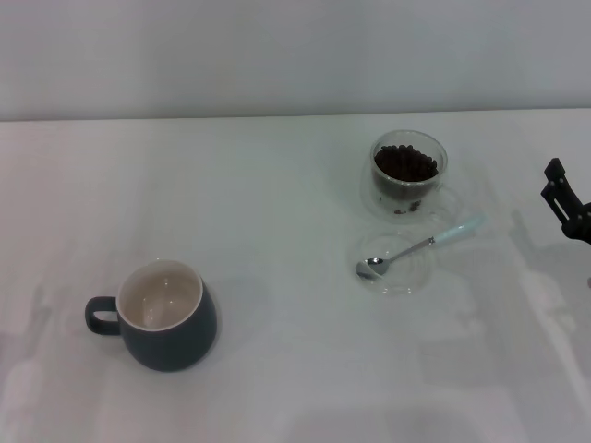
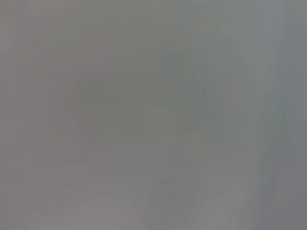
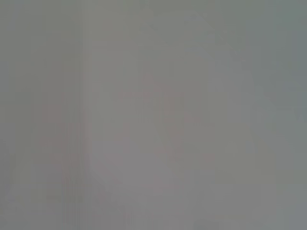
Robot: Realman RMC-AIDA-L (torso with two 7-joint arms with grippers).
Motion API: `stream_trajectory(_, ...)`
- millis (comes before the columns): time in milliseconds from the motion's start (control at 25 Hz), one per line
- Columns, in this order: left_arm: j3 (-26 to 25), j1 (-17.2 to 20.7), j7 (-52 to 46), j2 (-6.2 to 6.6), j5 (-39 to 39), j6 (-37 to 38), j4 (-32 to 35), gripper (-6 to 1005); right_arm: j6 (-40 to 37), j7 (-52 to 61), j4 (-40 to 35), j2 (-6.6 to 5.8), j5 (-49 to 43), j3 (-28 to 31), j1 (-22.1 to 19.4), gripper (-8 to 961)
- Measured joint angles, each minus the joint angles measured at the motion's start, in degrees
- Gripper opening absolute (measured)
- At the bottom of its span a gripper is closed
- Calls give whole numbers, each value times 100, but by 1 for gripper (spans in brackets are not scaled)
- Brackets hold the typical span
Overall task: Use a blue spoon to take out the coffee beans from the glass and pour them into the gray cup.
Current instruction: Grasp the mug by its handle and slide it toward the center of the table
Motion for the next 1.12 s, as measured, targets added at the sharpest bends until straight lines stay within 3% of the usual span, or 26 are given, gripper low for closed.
stream_trajectory(480,54,98,-4,-2,59,-6,-196,877,-20,0,9,0,-29,0,-7,874)
stream_trajectory(840,62,276,142,9,1546,-91,-1040,876,8,0,9,0,-28,0,-9,874)
stream_trajectory(1120,61,202,599,7,2055,-378,-1053,878,13,0,15,0,-31,0,-5,874)
